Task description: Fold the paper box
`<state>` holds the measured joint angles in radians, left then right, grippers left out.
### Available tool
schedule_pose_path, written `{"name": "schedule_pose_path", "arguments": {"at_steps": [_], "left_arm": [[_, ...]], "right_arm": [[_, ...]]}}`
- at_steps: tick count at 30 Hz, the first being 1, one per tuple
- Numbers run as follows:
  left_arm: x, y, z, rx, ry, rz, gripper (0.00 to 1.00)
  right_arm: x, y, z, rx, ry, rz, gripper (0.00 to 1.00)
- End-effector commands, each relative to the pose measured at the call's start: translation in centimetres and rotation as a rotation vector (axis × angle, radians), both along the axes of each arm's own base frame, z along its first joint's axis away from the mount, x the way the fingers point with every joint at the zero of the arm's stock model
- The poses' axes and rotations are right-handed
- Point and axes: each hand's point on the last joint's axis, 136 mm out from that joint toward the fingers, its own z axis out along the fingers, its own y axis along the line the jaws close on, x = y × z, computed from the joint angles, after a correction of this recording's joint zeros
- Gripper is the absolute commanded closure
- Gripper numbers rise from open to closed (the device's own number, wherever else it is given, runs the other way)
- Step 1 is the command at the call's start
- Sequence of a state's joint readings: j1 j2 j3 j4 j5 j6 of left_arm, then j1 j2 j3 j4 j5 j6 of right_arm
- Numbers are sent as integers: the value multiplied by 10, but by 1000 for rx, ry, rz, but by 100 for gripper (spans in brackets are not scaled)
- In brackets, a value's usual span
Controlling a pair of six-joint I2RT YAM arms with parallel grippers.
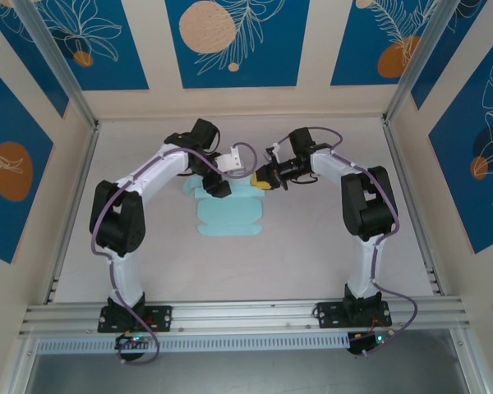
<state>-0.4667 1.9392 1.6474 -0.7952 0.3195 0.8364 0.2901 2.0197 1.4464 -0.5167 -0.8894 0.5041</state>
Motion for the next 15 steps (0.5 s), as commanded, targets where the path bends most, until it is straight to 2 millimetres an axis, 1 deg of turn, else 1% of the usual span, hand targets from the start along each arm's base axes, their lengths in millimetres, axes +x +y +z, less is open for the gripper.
{"name": "schedule_pose_path", "arguments": {"at_steps": [1, 4, 7, 11, 12, 13, 15], "left_arm": [[8, -6, -6, 20, -30, 13, 32], [15, -7, -13, 48, -64, 20, 40], [15, -9, -21, 75, -62, 9, 40], [13, -10, -27, 99, -44, -12, 40], [13, -11, -27, 101, -43, -15, 42], [13, -11, -26, 102, -48, -14, 46], [14, -12, -26, 99, -64, -11, 50]], "right_arm": [[-1, 0, 5, -8, -5, 1, 89], [-2, 1, 3, -8, -4, 1, 89], [-4, 3, 0, -12, -4, 5, 88], [-5, 4, -4, -30, -14, 12, 86], [-5, 4, -4, -38, -17, 12, 85], [-5, 4, -4, -43, -23, 12, 84], [-6, 4, -4, -60, -36, 12, 81]]}}
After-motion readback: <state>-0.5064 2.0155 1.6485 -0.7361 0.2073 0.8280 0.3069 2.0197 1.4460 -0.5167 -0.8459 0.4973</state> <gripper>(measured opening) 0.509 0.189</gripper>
